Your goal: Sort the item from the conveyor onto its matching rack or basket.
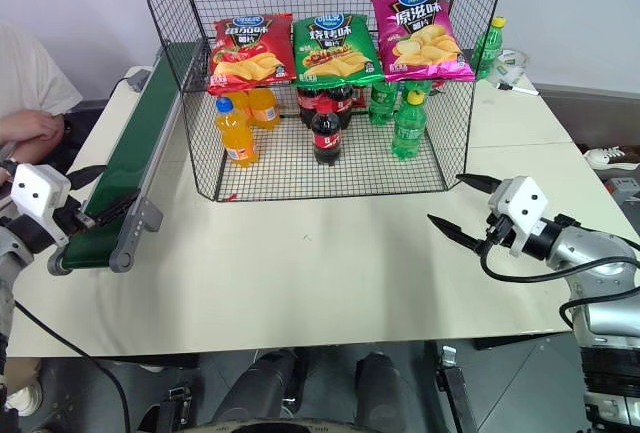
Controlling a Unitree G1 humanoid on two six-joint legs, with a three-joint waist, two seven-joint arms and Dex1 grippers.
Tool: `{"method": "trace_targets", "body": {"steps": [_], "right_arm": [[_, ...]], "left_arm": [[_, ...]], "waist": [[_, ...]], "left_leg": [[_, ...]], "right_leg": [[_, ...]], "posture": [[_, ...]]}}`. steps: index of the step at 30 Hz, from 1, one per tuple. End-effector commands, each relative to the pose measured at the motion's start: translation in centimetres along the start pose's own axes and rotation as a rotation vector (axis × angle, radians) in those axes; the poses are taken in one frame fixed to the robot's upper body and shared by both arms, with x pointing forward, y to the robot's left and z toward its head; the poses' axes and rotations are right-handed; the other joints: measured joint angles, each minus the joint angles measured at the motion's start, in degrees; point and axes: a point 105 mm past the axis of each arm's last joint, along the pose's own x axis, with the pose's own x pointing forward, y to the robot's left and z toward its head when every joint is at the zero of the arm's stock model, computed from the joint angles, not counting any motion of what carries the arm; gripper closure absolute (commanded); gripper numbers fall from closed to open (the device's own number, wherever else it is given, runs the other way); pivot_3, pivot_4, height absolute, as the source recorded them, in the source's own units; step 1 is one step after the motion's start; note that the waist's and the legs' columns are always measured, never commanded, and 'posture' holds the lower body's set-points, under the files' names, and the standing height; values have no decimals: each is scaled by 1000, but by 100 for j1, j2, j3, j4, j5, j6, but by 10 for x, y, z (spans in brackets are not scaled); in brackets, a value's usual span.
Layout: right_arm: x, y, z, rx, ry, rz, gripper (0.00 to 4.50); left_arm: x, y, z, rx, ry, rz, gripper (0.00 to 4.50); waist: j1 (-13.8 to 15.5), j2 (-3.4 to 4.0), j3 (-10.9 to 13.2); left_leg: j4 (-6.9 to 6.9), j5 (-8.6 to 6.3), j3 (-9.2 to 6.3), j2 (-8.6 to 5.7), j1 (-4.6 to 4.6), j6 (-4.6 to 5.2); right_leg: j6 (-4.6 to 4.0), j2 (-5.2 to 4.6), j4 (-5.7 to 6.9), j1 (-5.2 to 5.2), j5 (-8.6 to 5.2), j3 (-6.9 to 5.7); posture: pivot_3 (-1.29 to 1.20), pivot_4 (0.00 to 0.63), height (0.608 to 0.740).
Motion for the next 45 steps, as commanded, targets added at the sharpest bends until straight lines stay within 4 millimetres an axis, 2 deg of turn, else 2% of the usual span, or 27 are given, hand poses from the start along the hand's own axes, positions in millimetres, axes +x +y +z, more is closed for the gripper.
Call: {"method": "trace_targets", "body": {"steps": [1, 25, 28, 35, 40, 45], "right_arm": [[1, -5, 11, -37, -36, -19, 0], [5, -8, 13, -42, -73, -28, 0], [6, -9, 13, -36, -74, -23, 0], [8, -11, 14, -54, -77, -29, 0], [11, -9, 15, -55, -86, -25, 0], [10, -9, 14, -54, -84, -22, 0]], "left_arm": [[0, 5, 11, 16, -35, 14, 791], [3, -4, 11, -8, -50, 29, 791], [0, -9, 16, -127, -101, -4, 791], [3, -14, 11, -66, -71, -6, 791], [1, -26, 21, -194, -146, -88, 791], [1, -30, 13, -146, -99, -82, 791]], "waist": [[0, 0, 0], [-3, 0, 0], [-6, 1, 1], [2, 1, 1], [-1, 1, 2], [-5, 1, 2]], "left_leg": [[0, 0, 0, 0, 0, 0], [0, 0, 0, 0, 0, 0], [0, 0, 0, 0, 0, 0], [0, 0, -1, 0, 0, 0], [-2, 0, -1, 0, -1, 0], [-3, 0, -1, 0, -1, 0]], "right_leg": [[0, 0, 0, 0, 0, 0], [0, 0, -1, 0, 0, 0], [1, 1, -1, 0, 0, 0], [0, 1, -1, 1, 0, -1], [0, 1, -2, 0, 0, -1], [0, 1, -5, 0, 0, -1]], "posture": [[0, 150, 740], [0, 150, 740], [0, 150, 740], [0, 150, 740], [0, 150, 740], [0, 150, 740]]}}
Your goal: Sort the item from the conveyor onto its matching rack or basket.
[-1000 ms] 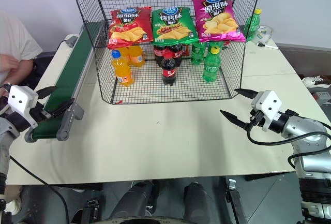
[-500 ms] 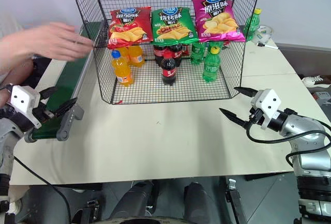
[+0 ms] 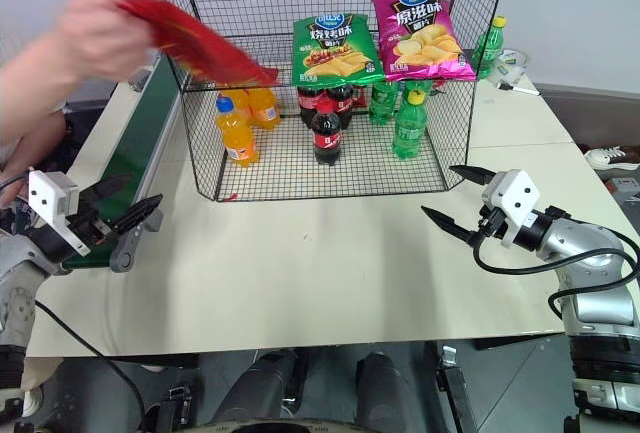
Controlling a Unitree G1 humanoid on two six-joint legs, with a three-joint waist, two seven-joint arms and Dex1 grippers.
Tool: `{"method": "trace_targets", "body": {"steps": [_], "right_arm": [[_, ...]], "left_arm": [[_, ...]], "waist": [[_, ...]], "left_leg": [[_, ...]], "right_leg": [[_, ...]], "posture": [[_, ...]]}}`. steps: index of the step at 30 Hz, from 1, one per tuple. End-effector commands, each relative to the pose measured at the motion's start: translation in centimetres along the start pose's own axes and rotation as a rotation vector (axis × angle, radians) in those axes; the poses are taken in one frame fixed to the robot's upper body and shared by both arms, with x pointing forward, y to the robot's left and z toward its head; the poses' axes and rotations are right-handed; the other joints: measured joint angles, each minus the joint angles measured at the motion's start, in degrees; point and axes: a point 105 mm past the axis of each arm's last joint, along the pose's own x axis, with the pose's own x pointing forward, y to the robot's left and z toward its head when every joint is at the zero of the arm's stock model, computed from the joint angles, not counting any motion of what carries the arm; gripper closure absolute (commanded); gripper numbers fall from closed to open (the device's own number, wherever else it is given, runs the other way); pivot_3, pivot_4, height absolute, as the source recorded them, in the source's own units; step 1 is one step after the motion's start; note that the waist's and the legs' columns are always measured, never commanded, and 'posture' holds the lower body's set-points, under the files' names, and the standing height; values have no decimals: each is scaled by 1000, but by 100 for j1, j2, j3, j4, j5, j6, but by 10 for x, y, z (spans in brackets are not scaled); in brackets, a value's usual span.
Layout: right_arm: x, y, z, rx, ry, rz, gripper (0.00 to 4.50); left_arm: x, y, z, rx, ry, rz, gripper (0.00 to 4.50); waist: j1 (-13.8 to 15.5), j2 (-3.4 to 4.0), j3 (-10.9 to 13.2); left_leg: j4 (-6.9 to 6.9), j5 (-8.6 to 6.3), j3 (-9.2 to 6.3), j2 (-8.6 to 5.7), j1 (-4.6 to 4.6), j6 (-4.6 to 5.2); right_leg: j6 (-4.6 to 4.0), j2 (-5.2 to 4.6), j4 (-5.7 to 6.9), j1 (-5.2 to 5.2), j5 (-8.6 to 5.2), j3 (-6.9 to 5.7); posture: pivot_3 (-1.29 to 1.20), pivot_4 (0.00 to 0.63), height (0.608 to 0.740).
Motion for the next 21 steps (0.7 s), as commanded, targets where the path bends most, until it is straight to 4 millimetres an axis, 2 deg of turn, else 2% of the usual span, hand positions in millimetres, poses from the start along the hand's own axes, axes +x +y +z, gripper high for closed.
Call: {"method": "trace_targets", "body": {"steps": [1, 13, 21], "right_arm": [[-1, -4, 8, -31, -32, -13, 0], [3, -3, 7, -30, -42, -7, 0], [7, -1, 6, -29, -46, 4, 0]], "left_arm": [[-2, 3, 8, 76, -5, 17, 791], [-3, 9, 13, 22, -43, 41, 791], [-7, 10, 3, 88, 22, 77, 791]], "waist": [[2, 0, 0], [3, 0, 0], [5, 1, 1]], "left_leg": [[0, 0, 0, 0, 0, 0], [0, 0, 0, 0, 0, 0], [-3, 0, 0, 0, 0, 0]], "right_leg": [[0, 0, 0, 0, 0, 0], [-1, 0, -8, 2, 0, 0], [-1, 0, -10, 1, 0, 0]], "posture": [[0, 150, 740], [0, 150, 740], [0, 150, 740]]}}
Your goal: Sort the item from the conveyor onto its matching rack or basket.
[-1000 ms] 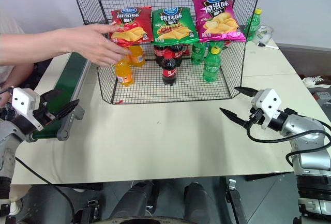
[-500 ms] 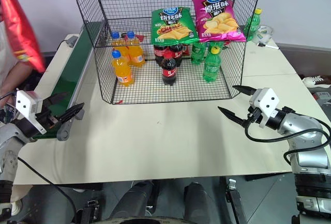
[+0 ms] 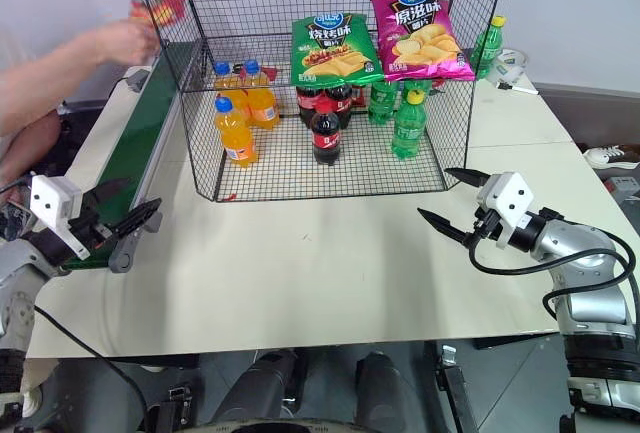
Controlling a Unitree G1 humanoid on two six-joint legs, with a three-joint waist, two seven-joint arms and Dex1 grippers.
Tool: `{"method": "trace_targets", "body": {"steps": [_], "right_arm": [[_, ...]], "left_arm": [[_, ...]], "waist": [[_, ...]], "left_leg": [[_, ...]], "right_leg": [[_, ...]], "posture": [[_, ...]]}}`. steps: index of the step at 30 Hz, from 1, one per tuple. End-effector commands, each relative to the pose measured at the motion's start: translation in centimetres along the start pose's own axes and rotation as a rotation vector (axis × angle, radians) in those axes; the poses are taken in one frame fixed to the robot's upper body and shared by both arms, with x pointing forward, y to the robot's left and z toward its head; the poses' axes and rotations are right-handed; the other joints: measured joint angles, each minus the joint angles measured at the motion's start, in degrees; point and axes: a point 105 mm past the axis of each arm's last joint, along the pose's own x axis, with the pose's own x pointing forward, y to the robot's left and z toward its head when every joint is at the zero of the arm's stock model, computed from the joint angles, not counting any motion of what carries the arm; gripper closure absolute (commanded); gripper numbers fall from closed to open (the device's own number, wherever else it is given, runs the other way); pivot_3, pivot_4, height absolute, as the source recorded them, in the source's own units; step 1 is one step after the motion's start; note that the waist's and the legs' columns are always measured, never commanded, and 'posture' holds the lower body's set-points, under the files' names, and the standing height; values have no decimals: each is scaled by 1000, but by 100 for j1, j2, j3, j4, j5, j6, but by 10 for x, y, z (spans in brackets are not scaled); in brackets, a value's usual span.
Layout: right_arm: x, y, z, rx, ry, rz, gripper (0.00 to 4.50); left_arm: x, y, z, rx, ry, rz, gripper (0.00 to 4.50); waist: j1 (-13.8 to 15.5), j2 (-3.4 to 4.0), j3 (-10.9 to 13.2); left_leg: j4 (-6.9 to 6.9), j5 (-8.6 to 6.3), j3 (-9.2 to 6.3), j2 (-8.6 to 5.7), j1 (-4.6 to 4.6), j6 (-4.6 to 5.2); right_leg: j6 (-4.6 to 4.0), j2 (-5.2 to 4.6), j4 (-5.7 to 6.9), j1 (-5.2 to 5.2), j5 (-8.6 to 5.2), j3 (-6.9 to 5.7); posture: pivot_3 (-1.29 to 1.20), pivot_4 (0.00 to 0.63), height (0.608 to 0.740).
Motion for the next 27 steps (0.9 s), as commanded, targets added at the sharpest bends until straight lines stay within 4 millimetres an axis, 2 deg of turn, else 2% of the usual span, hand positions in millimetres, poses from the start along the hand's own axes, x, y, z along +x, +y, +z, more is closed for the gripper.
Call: {"method": "trace_targets", "body": {"steps": [1, 9, 13, 27], "right_arm": [[4, -5, 11, -39, -45, -12, 0], [7, -6, 16, -58, -62, 9, 0], [10, -8, 22, -72, -70, 15, 0], [13, 2, 27, -56, -106, 42, 0]], "left_arm": [[-4, 6, 11, 59, -27, 29, 791], [-13, 1, 5, -11, -18, -22, 791], [-14, 5, 4, 16, -9, 18, 791], [-18, 18, 6, 50, 2, 85, 791]], "waist": [[0, 0, 0], [-7, 0, 1], [-3, 4, 3], [-3, 4, 3]], "left_leg": [[0, 0, 0, 0, 0, 0], [-6, 0, 0, 0, 0, 0], [-6, 0, 0, 0, 0, 0], [-7, 0, -1, 0, 0, 0]], "right_leg": [[0, 0, 0, 1, 0, 0], [1, 0, -7, -1, 0, 0], [-1, 0, -6, -1, 1, 0], [-2, 1, -11, 0, 1, 0]], "posture": [[0, 150, 740], [0, 150, 740], [0, 150, 740], [0, 150, 740]]}}
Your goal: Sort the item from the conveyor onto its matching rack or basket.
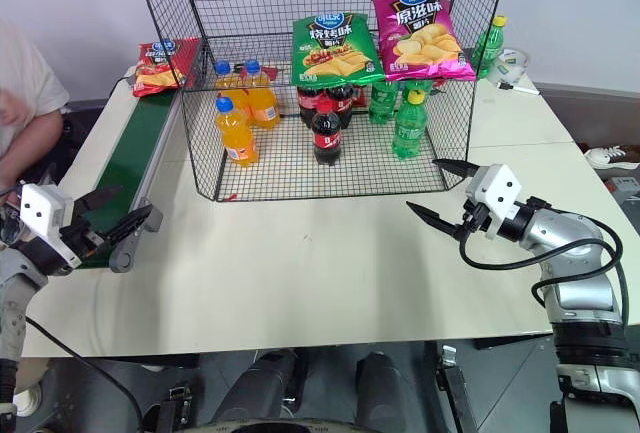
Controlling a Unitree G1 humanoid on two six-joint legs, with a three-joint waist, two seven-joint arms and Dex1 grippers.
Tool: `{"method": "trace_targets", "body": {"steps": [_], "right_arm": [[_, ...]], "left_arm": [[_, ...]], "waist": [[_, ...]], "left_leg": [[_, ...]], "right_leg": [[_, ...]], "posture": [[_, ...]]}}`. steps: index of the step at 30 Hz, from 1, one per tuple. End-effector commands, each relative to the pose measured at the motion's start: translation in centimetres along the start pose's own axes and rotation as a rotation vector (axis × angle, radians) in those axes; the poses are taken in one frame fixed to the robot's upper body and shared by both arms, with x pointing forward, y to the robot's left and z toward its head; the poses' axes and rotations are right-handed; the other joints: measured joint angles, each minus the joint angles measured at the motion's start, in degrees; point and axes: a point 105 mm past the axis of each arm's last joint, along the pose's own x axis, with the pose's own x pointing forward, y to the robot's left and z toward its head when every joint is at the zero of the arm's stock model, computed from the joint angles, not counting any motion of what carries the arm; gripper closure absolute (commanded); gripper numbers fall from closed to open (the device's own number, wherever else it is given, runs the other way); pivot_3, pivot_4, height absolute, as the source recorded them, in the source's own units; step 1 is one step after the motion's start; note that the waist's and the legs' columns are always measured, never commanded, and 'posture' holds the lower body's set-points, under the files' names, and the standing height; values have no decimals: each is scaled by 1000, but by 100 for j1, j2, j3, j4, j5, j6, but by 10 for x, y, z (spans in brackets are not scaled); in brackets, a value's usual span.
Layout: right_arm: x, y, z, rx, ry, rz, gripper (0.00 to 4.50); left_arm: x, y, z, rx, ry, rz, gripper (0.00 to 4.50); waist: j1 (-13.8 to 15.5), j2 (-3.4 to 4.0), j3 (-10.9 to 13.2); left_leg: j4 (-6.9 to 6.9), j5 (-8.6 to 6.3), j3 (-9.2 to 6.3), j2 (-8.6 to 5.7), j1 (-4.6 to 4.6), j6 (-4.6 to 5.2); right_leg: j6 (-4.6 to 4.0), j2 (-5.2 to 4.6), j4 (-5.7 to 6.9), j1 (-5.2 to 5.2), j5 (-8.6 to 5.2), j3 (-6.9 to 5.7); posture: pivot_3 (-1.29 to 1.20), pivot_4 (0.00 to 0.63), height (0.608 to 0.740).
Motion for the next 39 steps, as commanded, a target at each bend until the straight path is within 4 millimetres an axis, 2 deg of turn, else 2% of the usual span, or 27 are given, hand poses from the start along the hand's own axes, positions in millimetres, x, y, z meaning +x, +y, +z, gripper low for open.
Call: {"method": "trace_targets", "body": {"steps": [1, 6, 10, 13, 15, 17, 19, 21, 25, 29, 37, 39], "right_arm": [[-2, 1, 12, 7, -51, 5, 0], [-6, 11, 13, 84, -76, 46, 0], [2, 32, 20, 134, -131, 110, 0], [11, 61, 33, 199, -201, 231, 0], [12, 79, 38, 229, -211, 327, 0], [14, 88, 41, 257, -216, 390, 0], [17, 95, 41, 259, -212, 435, 0], [20, 99, 42, 281, -219, 476, 0], [26, 107, 42, 261, -217, 549, 0], [35, 99, 36, 242, -204, 539, 0], [41, 95, 31, 231, -197, 530, 0], [43, 94, 32, 224, -197, 530, 0]], "left_arm": [[-7, 17, 7, 96, 16, 80, 791], [-11, 32, 10, 225, 28, 188, 791], [-17, 35, 11, 329, 44, 232, 791], [-25, 35, 11, 513, 72, 262, 791], [-30, 32, 18, 704, 73, 256, 791], [-32, 24, 25, 859, 50, 232, 791], [-32, 15, 24, 910, 39, 191, 791], [-35, 9, 20, 938, 36, 158, 791], [-48, 10, 12, 968, 62, 184, 791], [-65, -2, -1, 1016, 100, 139, 791], [-108, -3, -26, 1120, 223, 201, 791], [-120, -1, -37, 1126, 276, 220, 791]], "waist": [[1, 0, 0], [8, 0, 0], [-2, 0, 0], [-5, -1, -1], [2, -2, 0], [12, -2, 0], [20, -2, 0], [18, -2, 0], [15, -2, 0], [-23, -4, -1], [27, -8, -3], [19, -8, -3]], "left_leg": [[0, 0, 0, 0, 0, 0], [-7, 0, 0, 0, 0, 0], [-10, -1, 0, 0, 0, -2], [-27, -1, 0, 2, 2, -2], [-39, 0, 1, 2, 1, -1], [-43, 0, 1, 2, -1, -1], [-44, -1, 2, 0, -1, -2], [-43, -8, 3, 0, 0, -13], [-43, -9, 1, 1, 1, -14], [-44, -8, 6, 2, 2, -13], [-44, -8, 4, 1, 1, -13], [-44, -8, 4, 1, 2, -13]], "right_leg": [[0, 0, 0, -1, 0, 0], [0, -1, -3, -1, 0, 0], [0, -1, -5, -1, 0, 1], [1, -1, -9, -5, 0, 2], [3, -2, -12, -14, 1, 3], [3, -4, -15, -15, 2, 3], [1, -6, -24, -14, 1, 3], [0, -5, -34, -13, 0, 2], [1, -4, -28, -15, 0, -1], [4, -2, -25, -14, 2, 2], [17, -3, -25, -31, 9, -3], [8, -3, -24, -31, 4, -3]], "posture": [[0, 150, 740], [0, 150, 740], [0, 150, 740], [0, 150, 740], [0, 150, 740], [0, 150, 740], [0, 150, 740], [0, 150, 740], [0, 150, 740], [0, 150, 740], [0, 150, 740], [0, 150, 740]]}}
